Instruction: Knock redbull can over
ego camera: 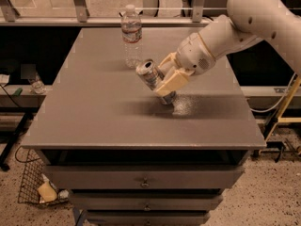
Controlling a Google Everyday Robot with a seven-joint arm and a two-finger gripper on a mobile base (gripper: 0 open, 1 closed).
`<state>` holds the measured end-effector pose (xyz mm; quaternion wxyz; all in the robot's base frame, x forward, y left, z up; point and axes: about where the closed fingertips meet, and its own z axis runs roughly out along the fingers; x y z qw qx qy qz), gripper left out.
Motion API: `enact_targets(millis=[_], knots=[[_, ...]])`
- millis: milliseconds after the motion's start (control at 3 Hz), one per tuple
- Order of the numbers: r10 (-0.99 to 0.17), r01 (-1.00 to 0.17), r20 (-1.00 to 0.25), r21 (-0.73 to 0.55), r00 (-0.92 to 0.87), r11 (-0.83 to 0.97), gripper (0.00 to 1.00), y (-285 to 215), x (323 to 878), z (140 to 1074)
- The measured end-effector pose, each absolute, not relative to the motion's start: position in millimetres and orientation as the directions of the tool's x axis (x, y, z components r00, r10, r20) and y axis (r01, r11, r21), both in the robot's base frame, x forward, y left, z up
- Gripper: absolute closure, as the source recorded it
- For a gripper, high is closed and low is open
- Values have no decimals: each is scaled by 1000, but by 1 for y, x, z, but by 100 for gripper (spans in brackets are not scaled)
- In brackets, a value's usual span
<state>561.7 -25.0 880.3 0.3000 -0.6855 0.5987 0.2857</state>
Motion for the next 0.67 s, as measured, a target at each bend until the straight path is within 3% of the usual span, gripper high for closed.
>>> enact_targets(millis=[667], knots=[[-814, -971, -544, -3, 204, -241, 100, -21, 546, 857]])
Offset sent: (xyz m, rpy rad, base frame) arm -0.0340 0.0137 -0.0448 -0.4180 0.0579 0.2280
